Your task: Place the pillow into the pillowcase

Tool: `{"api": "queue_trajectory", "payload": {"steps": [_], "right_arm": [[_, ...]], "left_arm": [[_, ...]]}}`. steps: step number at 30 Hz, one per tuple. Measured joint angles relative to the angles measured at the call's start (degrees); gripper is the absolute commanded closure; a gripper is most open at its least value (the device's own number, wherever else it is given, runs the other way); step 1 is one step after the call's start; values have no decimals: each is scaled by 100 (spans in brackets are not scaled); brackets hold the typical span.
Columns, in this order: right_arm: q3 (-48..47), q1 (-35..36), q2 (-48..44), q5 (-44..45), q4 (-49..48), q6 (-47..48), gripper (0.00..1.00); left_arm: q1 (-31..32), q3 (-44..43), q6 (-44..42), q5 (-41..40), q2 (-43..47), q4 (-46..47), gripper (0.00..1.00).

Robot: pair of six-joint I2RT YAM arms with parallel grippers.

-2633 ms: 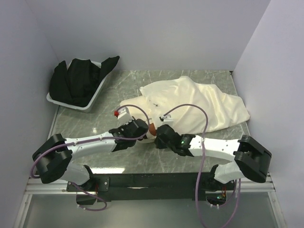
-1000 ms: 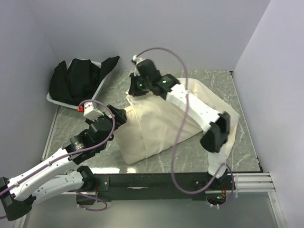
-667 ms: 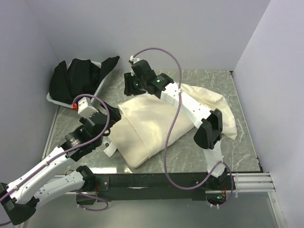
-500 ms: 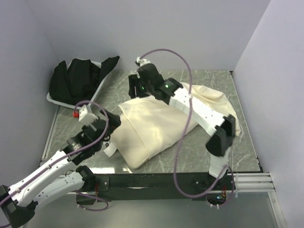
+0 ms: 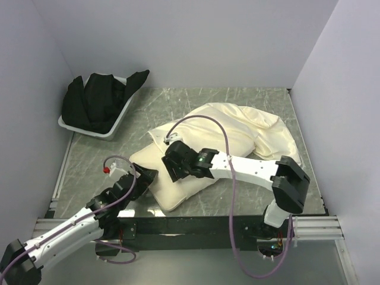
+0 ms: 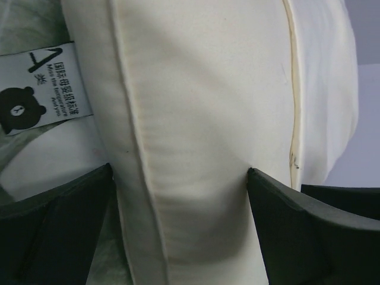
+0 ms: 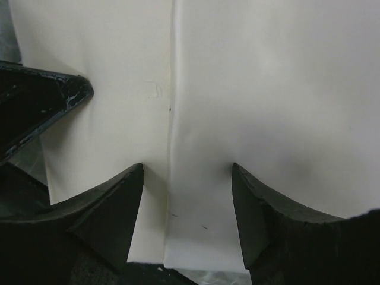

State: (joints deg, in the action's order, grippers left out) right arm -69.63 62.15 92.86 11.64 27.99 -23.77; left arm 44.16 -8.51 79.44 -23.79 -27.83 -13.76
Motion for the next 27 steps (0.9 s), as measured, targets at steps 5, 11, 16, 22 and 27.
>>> {"api": "queue_trajectory", "payload": {"steps": [5, 11, 16, 22, 27], "right_arm": [[-116, 33, 457, 411, -81, -140, 70], [-1010, 79, 929, 1016, 503, -275, 100], [-2636, 282, 1126, 1134, 1436, -160, 100], [-5171, 719, 1224, 949, 2413, 120, 100], [-6712, 734, 1141, 645, 2741, 256, 100]], "left_arm": [[0, 293, 26, 46, -334, 870, 20], [-11, 315, -146, -94, -1150, 2048, 97], [-192, -424, -774, -387, -1714, 2098, 99], [-511, -2181, -1628, -581, -2151, 1812, 99], [-811, -3226, -1985, -577, -2575, 1753, 99]]}}
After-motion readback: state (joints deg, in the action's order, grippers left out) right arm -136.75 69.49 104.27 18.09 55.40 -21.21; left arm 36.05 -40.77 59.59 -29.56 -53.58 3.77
